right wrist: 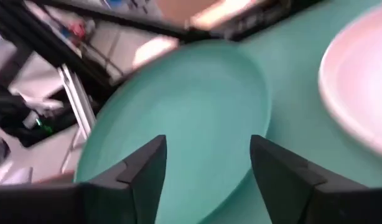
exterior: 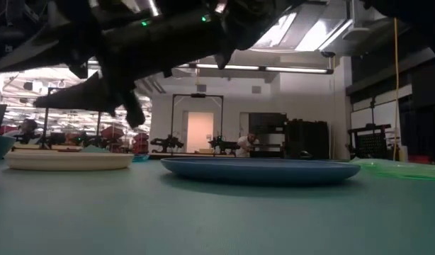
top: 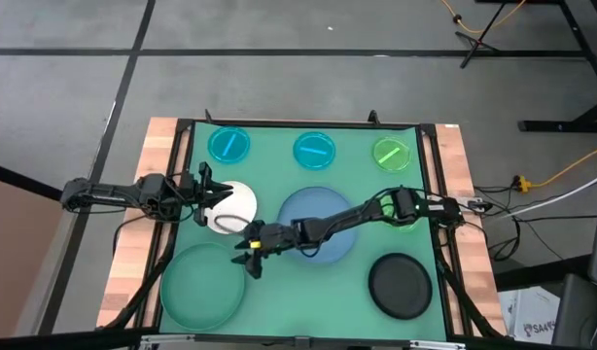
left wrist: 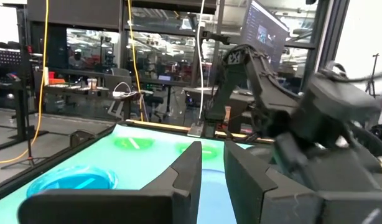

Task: Stack plastic plates
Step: Stack the green plate on top of the blue plate

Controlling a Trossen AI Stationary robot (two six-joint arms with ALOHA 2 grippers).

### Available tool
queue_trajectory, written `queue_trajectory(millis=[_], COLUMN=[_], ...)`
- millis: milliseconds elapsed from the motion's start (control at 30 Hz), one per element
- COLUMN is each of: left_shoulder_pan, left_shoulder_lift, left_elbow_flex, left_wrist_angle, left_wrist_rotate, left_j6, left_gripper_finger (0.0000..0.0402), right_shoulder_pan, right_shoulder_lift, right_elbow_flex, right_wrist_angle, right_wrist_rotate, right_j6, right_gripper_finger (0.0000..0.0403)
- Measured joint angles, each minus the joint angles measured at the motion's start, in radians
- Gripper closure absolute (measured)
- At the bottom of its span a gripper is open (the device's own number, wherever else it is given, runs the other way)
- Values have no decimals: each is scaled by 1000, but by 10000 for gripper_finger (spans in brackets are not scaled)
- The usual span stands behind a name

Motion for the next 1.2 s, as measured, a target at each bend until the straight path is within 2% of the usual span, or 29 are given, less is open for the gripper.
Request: queue_trajectory(millis=[267, 633, 800, 900, 1200], left_shoulder_pan=[0, 0, 0, 0, 0], left_shoulder_lift=[0, 0, 0, 0, 0], left_elbow_flex=[0, 0, 0, 0, 0], left_wrist_angle=[-2, -9, -9, -9, -9], left_wrist_rotate=[1, 0, -2, -2, -3], left_j6=[0, 0, 0, 0, 0], left_gripper_finger=[341, 341, 341, 341, 341], right_shoulder_pan=[18, 25, 27, 27, 24], right_shoulder_lift=[80, 142, 143, 143, 143], right_elbow_flex=[125, 140, 140, 140, 140], right_wrist_angle=[-146, -153, -192, -192, -178], right_wrist_rotate=[104, 90, 85, 84, 87], right_j6=[-1, 99, 84, 69, -7], right_gripper_finger=[186, 204, 219, 249, 389])
